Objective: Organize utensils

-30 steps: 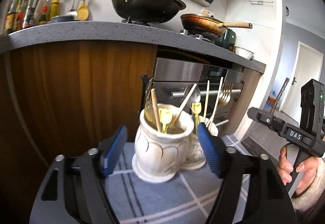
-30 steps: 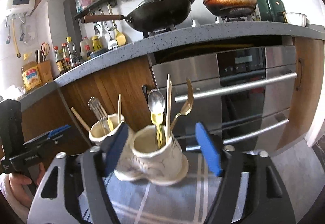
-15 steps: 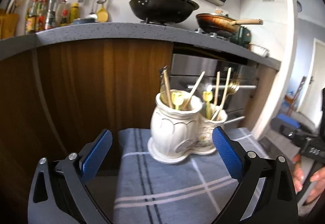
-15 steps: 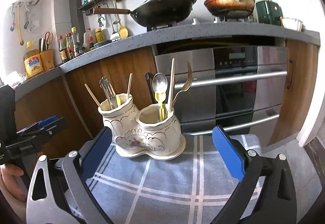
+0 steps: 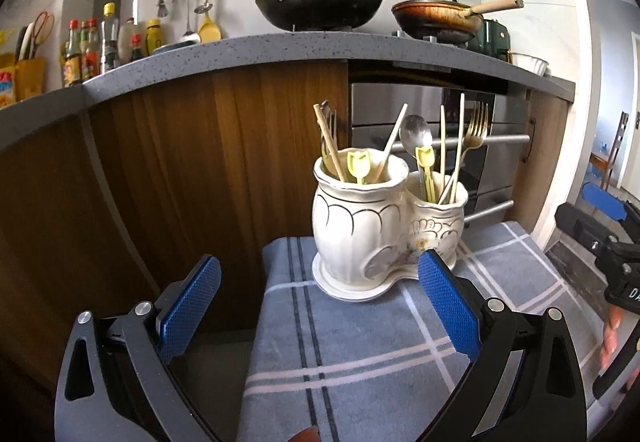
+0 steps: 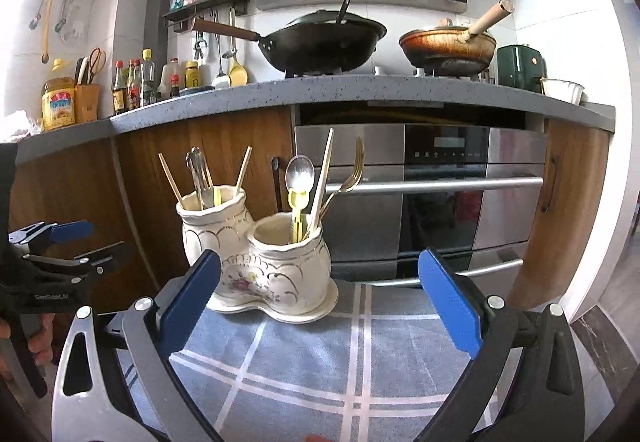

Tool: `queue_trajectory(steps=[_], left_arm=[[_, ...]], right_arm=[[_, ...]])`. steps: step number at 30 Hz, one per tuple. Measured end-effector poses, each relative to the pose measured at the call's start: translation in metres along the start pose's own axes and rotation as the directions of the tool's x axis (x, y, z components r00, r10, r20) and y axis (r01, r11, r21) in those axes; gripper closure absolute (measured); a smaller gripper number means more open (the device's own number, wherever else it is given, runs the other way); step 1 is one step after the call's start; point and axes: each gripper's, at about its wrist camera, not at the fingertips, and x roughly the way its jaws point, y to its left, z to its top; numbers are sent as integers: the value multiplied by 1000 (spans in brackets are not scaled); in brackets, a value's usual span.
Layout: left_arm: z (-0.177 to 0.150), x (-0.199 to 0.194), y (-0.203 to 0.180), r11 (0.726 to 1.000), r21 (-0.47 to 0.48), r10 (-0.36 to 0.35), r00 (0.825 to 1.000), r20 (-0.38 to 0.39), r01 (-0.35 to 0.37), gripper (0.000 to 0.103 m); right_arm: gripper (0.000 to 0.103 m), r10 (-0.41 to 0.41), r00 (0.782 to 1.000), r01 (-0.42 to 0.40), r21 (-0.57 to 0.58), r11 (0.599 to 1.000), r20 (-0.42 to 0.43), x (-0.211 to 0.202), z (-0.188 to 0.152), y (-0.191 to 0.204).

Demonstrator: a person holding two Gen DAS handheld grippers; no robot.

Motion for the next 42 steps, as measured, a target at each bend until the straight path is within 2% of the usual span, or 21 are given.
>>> queue_trajectory(steps=[9,42], left_arm=[[-6,2,-7,999,30,-13,1000,-14,13,5],[-5,-3,-8,999,25,-21,1000,-10,22,5]], right_arm=[[5,11,1000,-11,9,1000,-6,0,-5,-1],[5,14,1000,-14,-1,1000,10,-3,-5,1]])
